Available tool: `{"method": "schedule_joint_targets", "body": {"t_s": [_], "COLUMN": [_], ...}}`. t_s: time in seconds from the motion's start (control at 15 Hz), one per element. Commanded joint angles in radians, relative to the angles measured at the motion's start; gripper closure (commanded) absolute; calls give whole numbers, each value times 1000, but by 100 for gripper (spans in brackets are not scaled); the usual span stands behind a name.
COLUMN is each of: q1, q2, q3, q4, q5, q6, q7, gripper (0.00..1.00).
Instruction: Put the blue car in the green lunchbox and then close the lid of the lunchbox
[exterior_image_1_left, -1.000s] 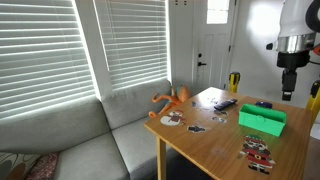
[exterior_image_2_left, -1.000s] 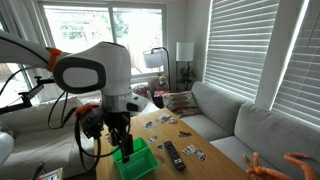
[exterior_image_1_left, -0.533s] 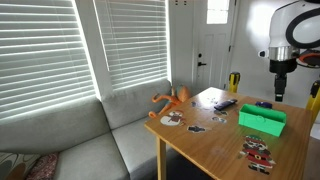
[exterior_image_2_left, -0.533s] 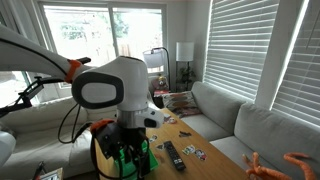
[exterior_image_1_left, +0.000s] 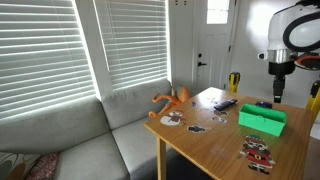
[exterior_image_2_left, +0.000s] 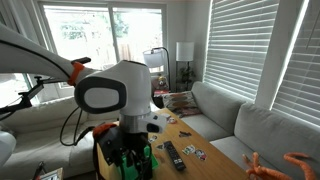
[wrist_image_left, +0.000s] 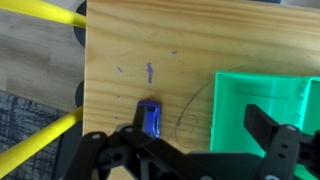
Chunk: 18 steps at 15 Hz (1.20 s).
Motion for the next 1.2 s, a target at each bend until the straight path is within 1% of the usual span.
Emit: {"method": "schedule_joint_targets", "body": {"t_s": [0.0, 0.27, 0.53, 0.73, 0.8, 0.87, 0.93, 1.0, 1.13], "q1": [-22, -38, -38, -42, -44, -45, -48, -50, -54], "q2": [69, 113, 169, 209, 217, 231, 240, 246, 260], "q3": [-30, -56, -73, -72, -69, -68, -65, -62, -59], "q4": [18, 20, 30, 45, 51, 59, 65, 72, 85], "q5": [20, 48, 127, 191, 206, 225, 238, 246, 262], "q6": [83, 181, 249, 276, 276, 282, 284, 281, 275], "q7": [-41, -99, -190, -252, -265, -283, -296, -304, -317], "gripper": [0, 0, 0, 0, 6, 15, 32, 41, 55]}}
